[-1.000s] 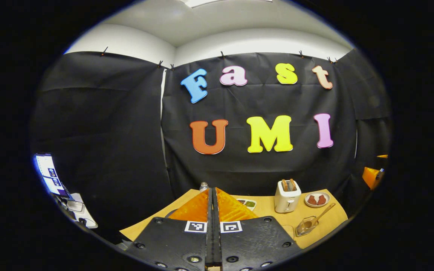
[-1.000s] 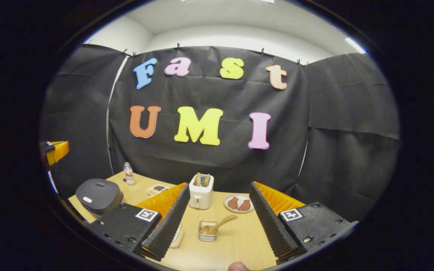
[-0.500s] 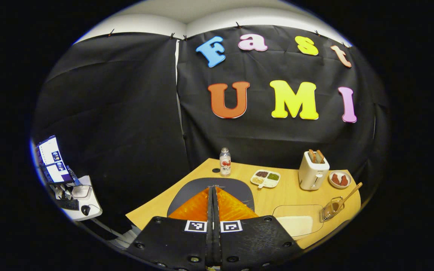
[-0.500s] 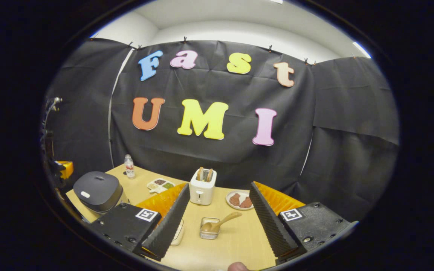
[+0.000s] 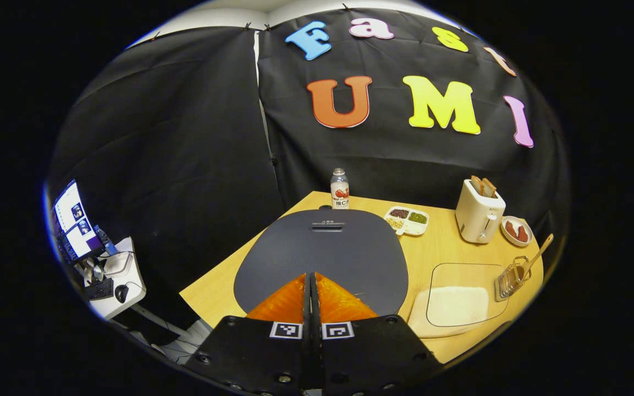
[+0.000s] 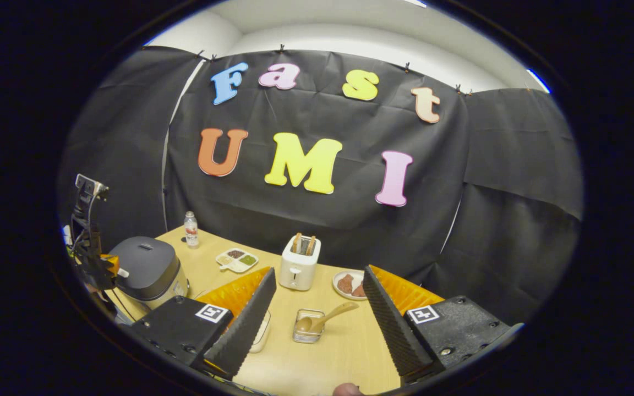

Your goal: Close the left gripper, press the button to open the rice cooker; take a wooden spoon from the chopstick holder with the right hand, scoop a spoonful of rice and pour it into the rice cooker, then put the wooden spoon back into the chopstick holder.

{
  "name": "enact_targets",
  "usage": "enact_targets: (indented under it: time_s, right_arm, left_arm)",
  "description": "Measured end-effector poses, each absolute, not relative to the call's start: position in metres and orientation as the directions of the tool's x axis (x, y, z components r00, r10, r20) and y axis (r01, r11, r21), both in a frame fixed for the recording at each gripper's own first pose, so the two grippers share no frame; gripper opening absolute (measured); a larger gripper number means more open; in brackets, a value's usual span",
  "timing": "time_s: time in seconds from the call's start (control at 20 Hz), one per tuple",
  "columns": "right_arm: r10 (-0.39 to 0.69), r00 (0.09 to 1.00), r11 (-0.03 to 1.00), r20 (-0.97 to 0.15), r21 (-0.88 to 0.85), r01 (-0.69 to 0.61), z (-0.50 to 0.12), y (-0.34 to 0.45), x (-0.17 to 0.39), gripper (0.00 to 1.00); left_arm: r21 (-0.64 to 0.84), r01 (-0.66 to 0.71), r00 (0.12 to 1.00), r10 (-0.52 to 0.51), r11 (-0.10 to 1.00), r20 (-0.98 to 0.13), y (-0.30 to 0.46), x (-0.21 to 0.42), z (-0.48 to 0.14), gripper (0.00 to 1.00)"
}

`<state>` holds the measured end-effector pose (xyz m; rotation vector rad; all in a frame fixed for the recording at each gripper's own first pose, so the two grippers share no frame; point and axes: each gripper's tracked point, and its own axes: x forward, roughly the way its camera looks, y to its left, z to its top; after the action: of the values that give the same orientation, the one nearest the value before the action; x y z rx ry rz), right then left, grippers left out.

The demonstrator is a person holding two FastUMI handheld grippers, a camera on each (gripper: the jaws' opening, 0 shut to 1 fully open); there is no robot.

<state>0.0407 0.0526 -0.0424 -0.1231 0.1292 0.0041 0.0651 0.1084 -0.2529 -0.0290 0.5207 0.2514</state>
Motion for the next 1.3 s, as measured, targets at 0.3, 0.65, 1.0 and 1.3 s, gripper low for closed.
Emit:
enact_targets:
  time_s: [0.3,0.65,1.0,1.3]
  right_arm:
    - [-0.008,0.989,0.992,-0.146,-0.125,-0.010,-0.049,0.052,0.041,1.00]
    - [0.007,0.986,0.992,-0.167,-0.121,-0.027,-0.055,0.059,0.043,1.00]
    - [0.016,0.985,0.994,-0.172,-0.108,-0.035,-0.054,0.062,0.043,1.00]
    - [0.020,0.984,0.993,-0.175,-0.114,-0.040,-0.053,0.063,0.044,1.00]
  left_arm:
    - [0.058,-0.245,0.815,0.238,0.968,-0.528,0.110,0.064,-0.268,0.00]
    - [-0.002,-0.259,0.795,0.212,0.966,-0.569,0.111,0.062,-0.273,0.00]
    - [0.009,-0.243,0.790,0.203,0.970,-0.579,0.112,0.061,-0.273,0.00]
    - [-0.022,-0.258,0.760,0.189,0.966,-0.622,0.110,0.052,-0.278,0.00]
